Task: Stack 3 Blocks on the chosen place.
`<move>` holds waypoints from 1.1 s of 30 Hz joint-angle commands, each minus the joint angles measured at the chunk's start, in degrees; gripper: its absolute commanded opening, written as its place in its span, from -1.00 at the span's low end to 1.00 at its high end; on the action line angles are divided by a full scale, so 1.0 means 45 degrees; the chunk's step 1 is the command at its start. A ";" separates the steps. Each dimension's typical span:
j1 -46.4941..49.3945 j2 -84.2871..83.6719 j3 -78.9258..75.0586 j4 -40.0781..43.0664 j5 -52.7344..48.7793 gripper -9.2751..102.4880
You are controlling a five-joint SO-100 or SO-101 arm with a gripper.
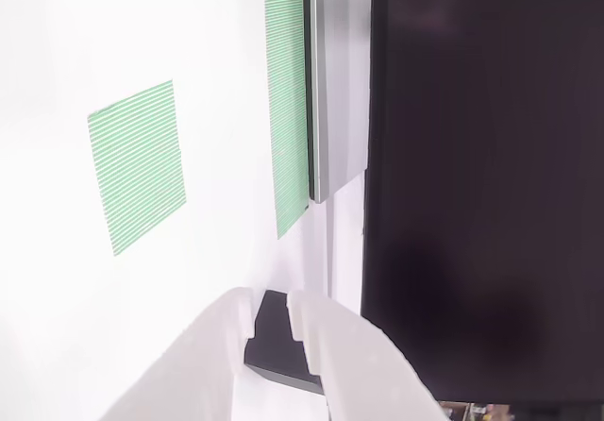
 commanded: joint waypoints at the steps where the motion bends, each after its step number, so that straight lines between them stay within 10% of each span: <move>1: -0.0117 0.0234 0.0410 -0.0137 0.0078 -0.84; 18: 0.0293 -0.1289 -0.1504 -0.1250 0.0371 -0.84; 33: 0.2480 -0.9062 -1.0098 -0.1641 -0.0234 -0.83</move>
